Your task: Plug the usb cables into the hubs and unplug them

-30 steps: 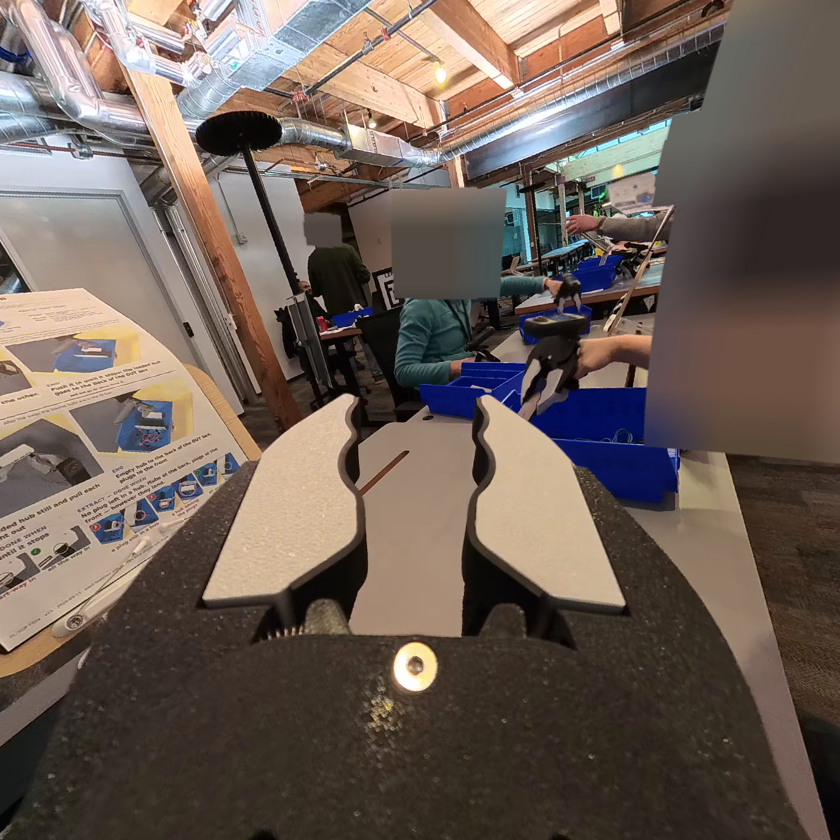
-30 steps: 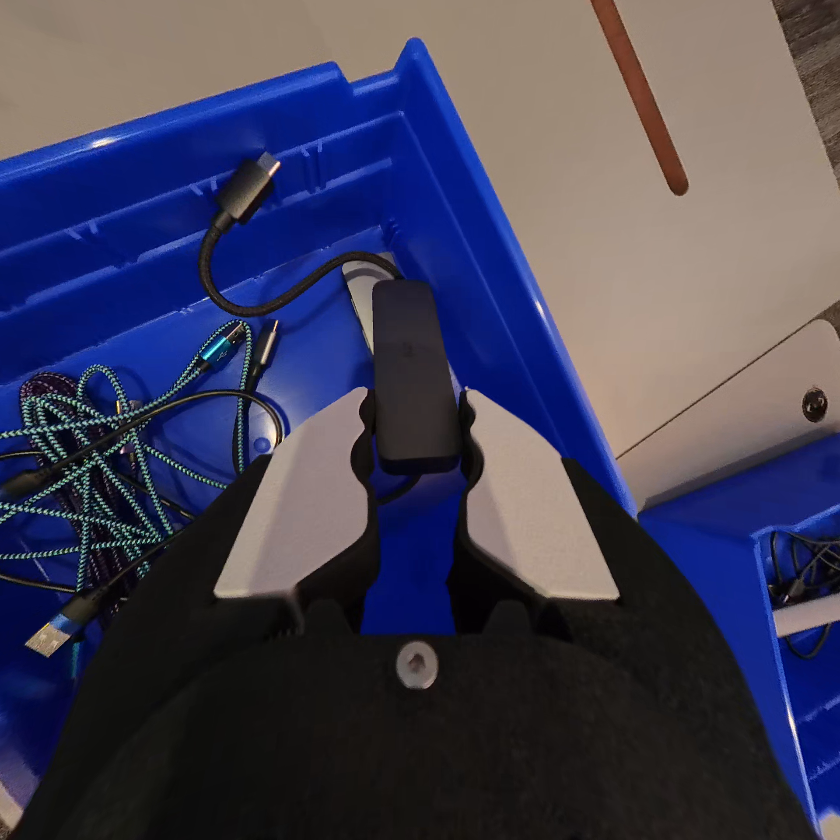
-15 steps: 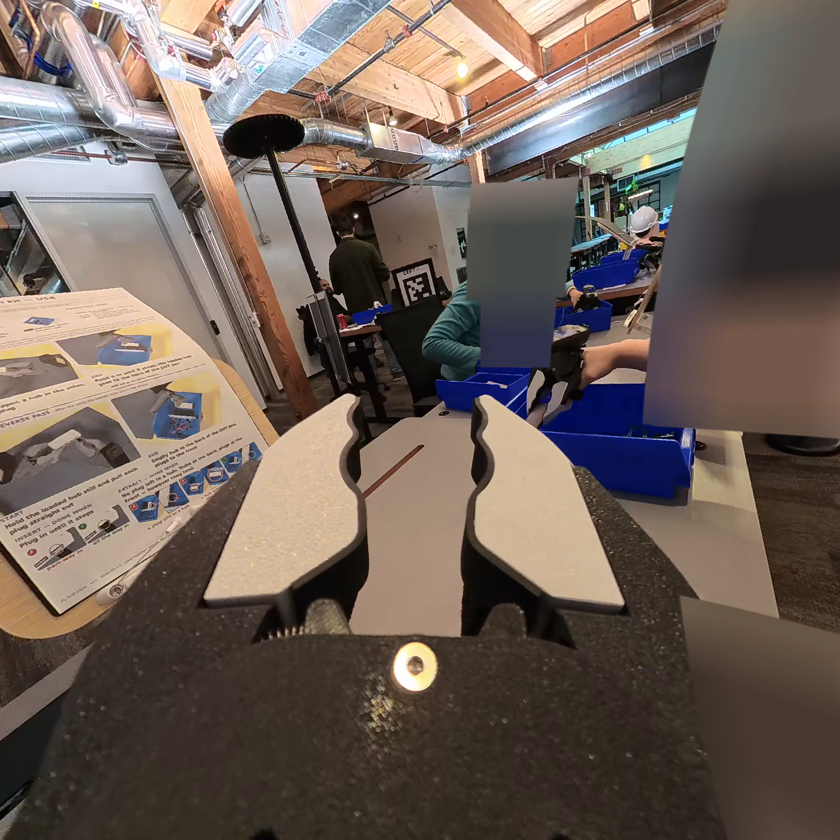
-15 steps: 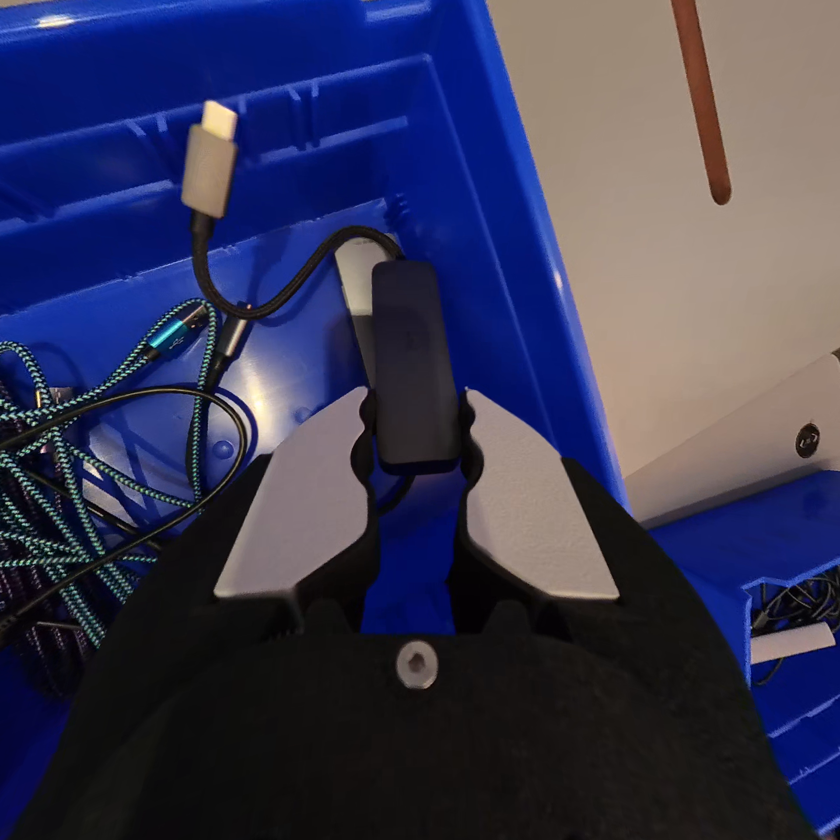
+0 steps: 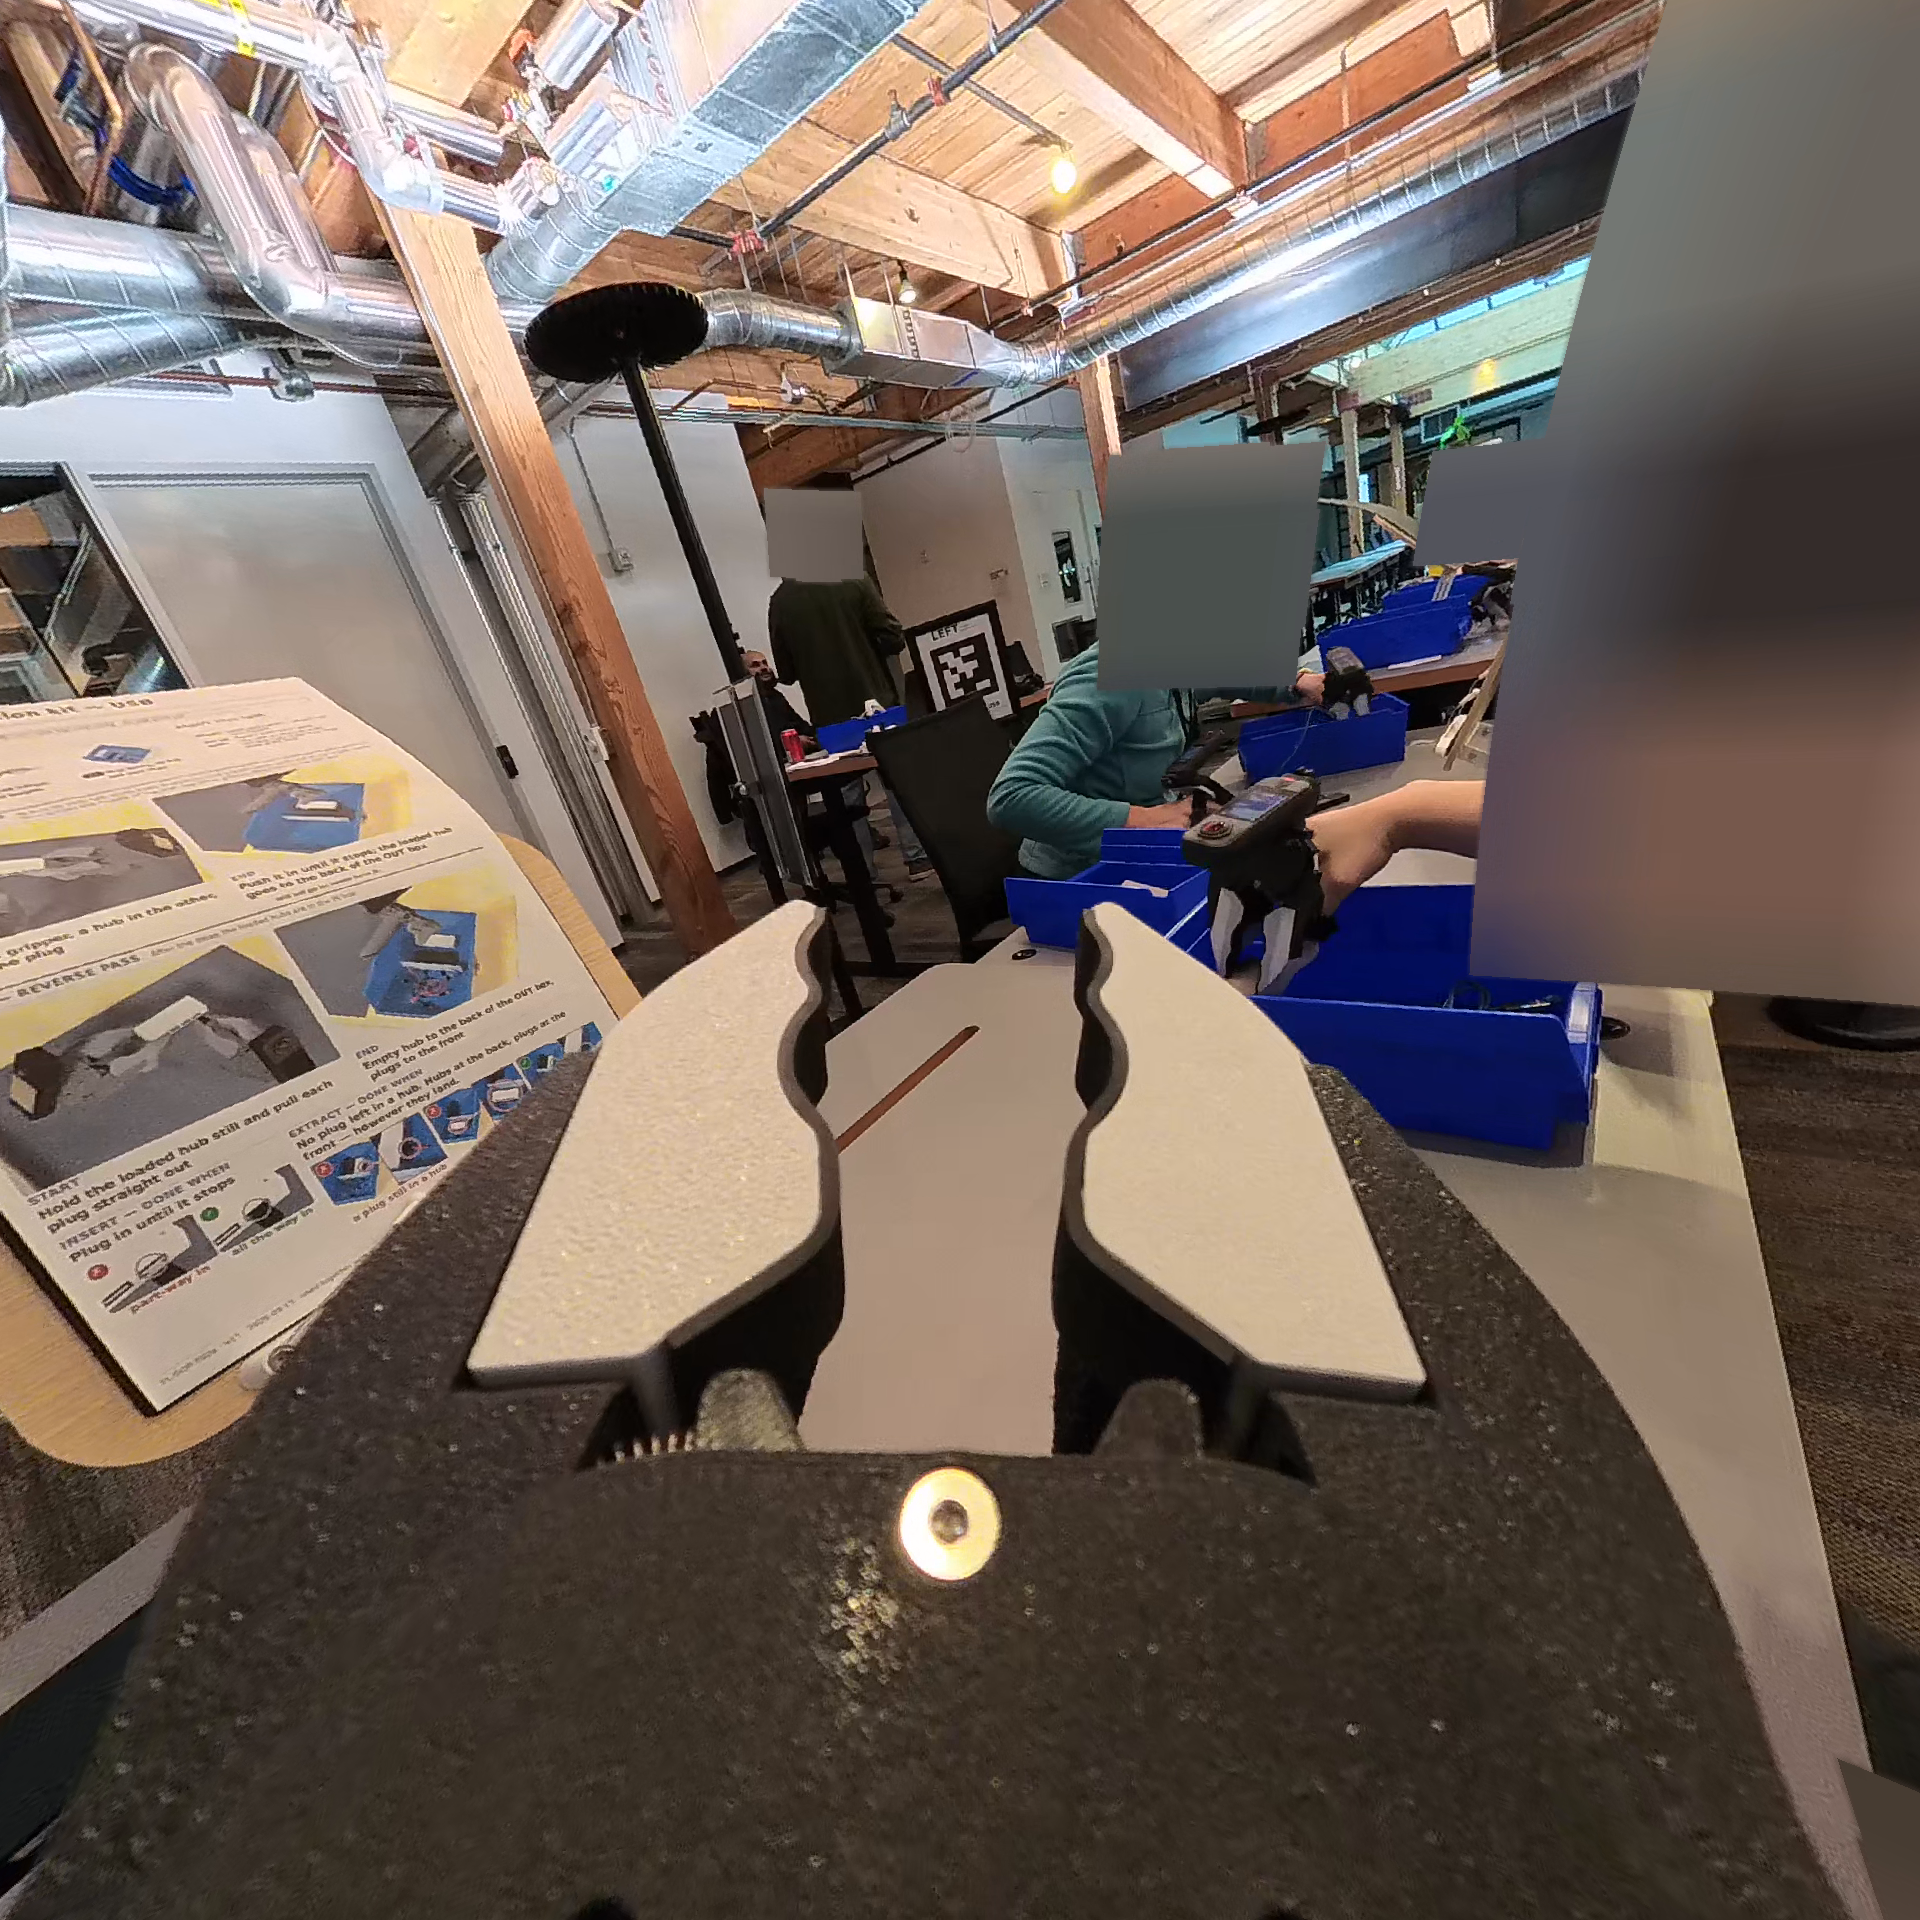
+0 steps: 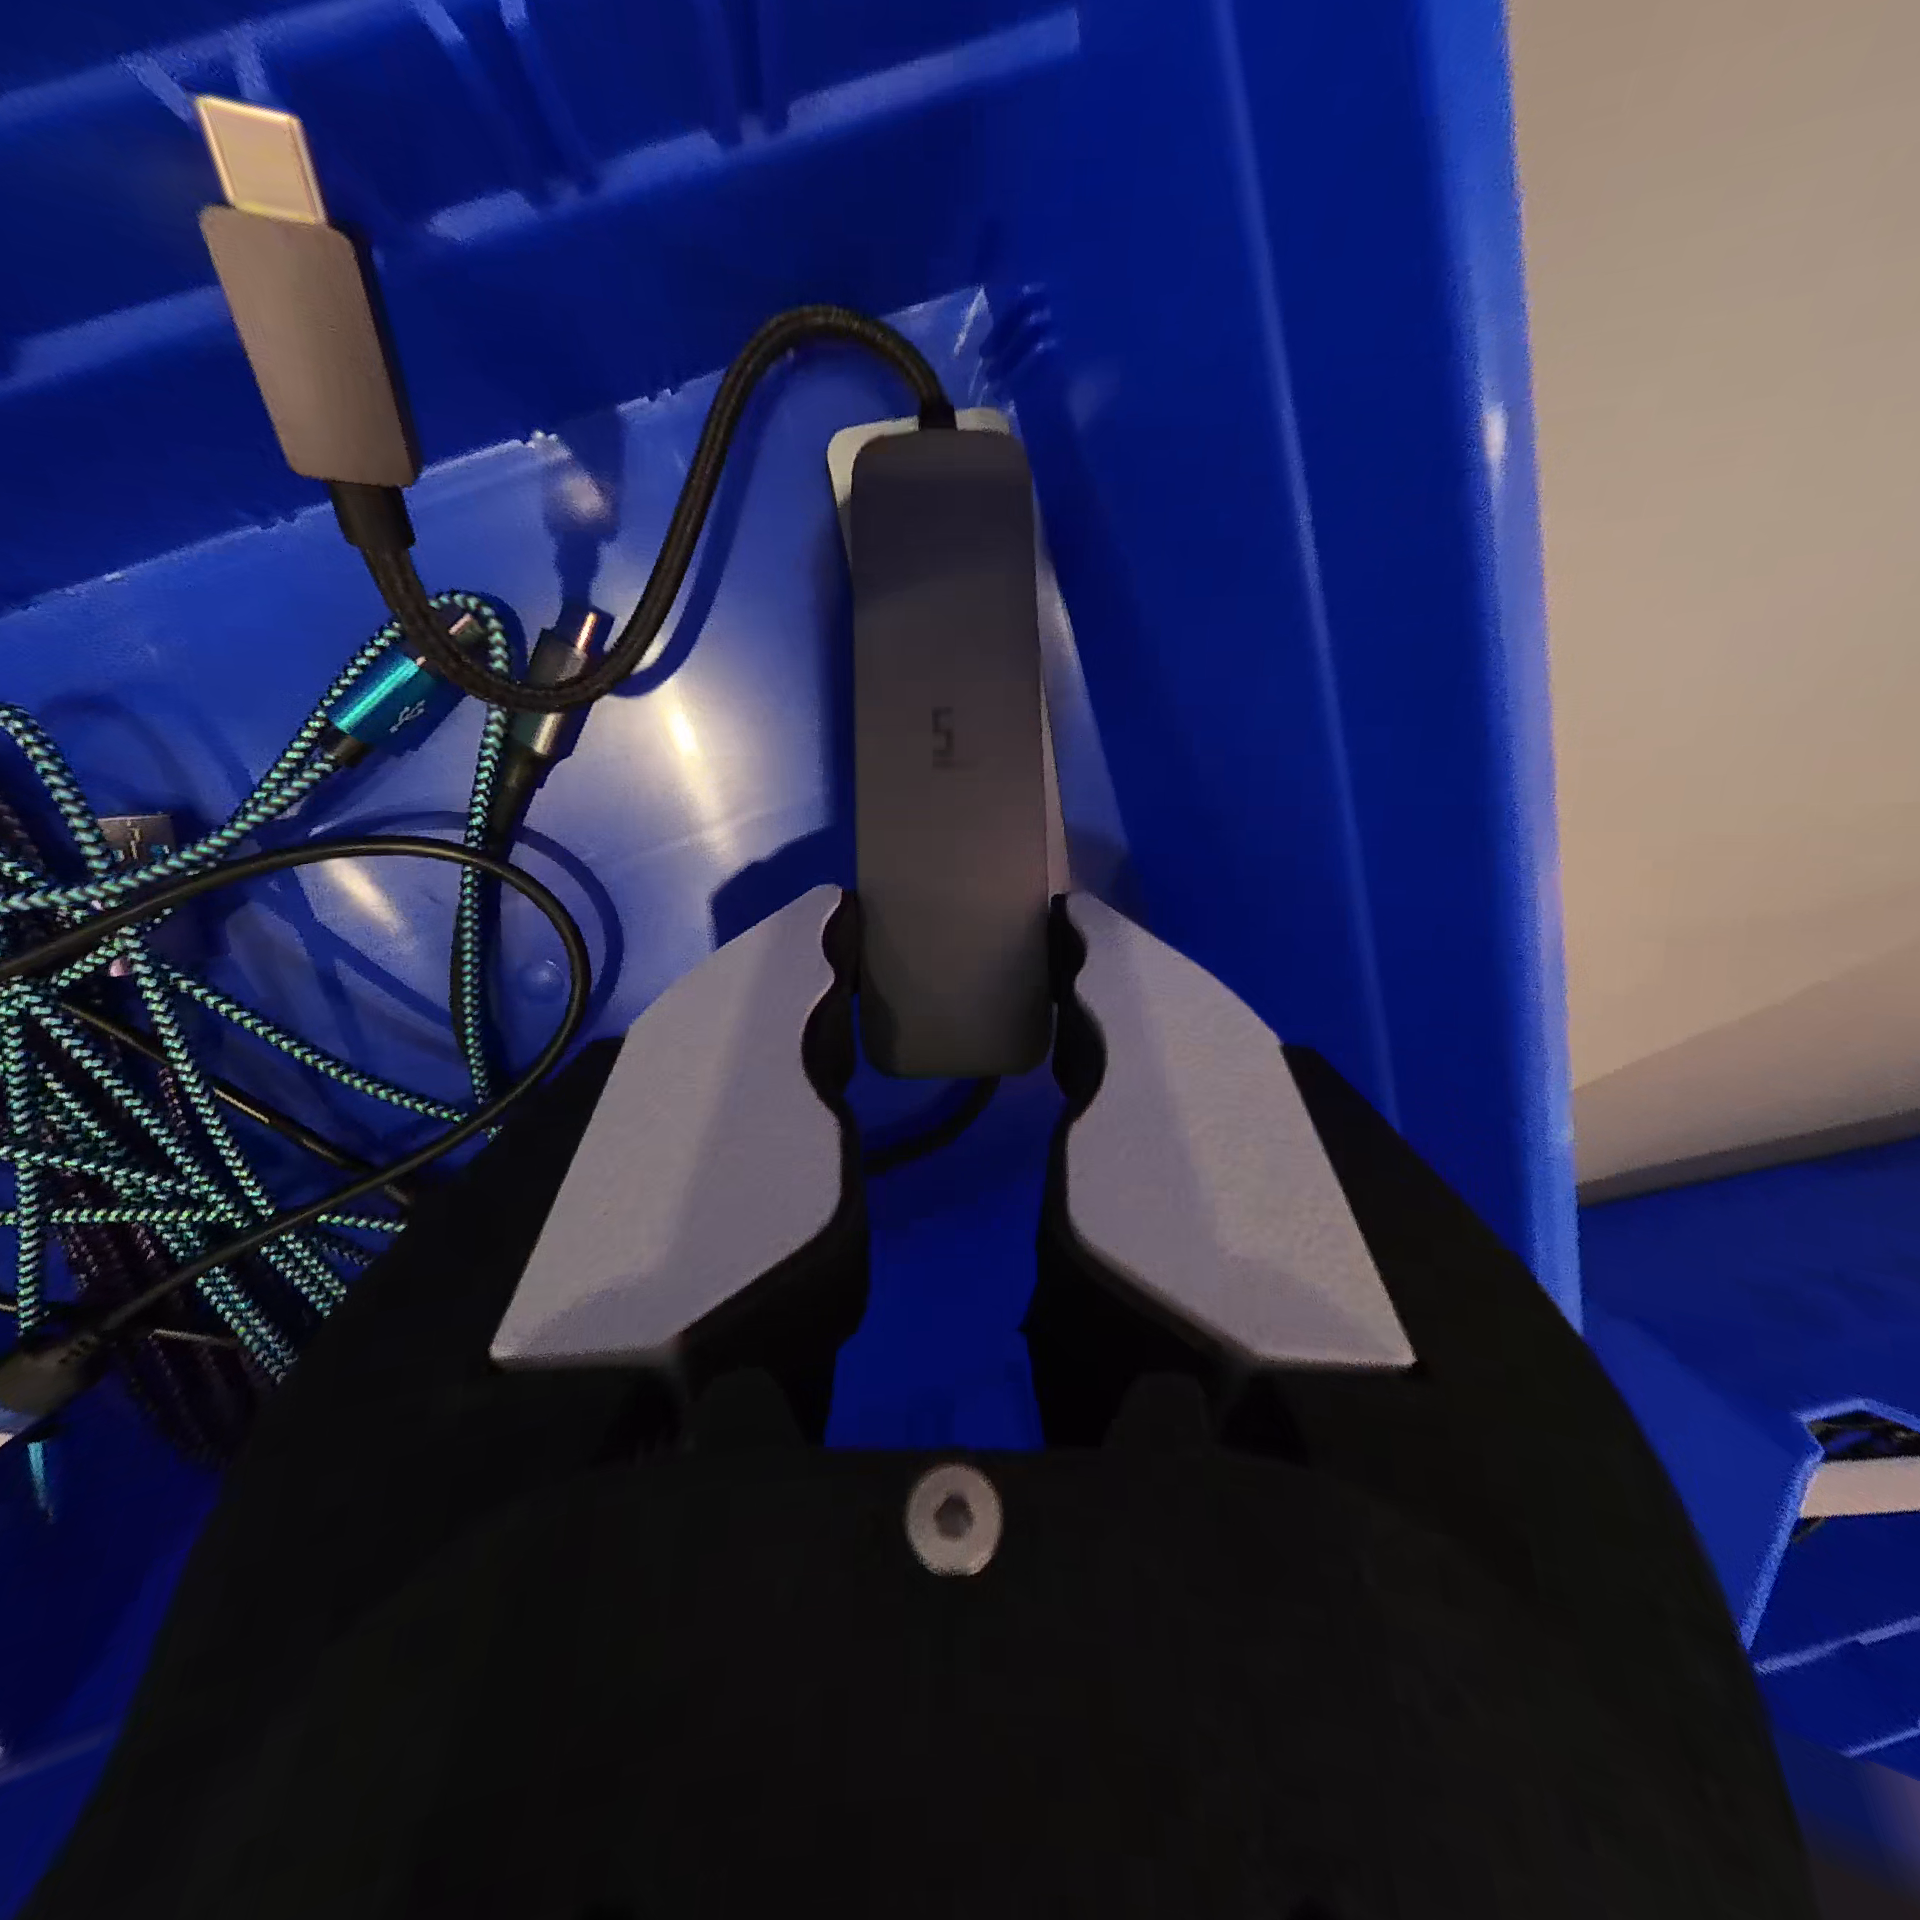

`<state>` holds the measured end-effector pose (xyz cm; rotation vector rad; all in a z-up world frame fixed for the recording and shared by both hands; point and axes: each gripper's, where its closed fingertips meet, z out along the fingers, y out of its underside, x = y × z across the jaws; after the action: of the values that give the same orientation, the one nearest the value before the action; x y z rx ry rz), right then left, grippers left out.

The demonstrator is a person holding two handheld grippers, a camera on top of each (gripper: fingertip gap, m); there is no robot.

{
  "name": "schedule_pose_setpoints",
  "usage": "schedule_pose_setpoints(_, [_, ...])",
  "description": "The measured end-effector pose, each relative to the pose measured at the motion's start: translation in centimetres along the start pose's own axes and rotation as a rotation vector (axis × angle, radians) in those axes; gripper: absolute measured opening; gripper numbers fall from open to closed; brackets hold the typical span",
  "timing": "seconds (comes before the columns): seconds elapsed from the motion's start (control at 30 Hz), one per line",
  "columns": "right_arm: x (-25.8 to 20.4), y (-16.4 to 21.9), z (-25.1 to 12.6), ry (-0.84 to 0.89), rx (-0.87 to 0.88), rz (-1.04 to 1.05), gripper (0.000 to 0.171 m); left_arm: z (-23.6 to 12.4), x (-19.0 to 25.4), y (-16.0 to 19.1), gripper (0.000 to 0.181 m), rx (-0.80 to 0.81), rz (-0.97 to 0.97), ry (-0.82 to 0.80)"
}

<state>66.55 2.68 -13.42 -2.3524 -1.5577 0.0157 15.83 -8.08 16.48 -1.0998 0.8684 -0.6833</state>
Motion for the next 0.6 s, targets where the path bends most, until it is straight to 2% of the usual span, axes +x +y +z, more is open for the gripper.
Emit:
schedule_pose_setpoints(0.33, [0.0,1.8,1.5,-0.006,-0.185,-0.026,0.035,-0.3,-0.1,-0.2,0.044,0.004,0.008,-0.008])
schedule_pose_setpoints(0.6, [0.3,1.9,1.8,0.007,-0.209,-0.040,0.035,-0.6,-0.1,-0.4,0.044,0.009,0.007,-0.008])
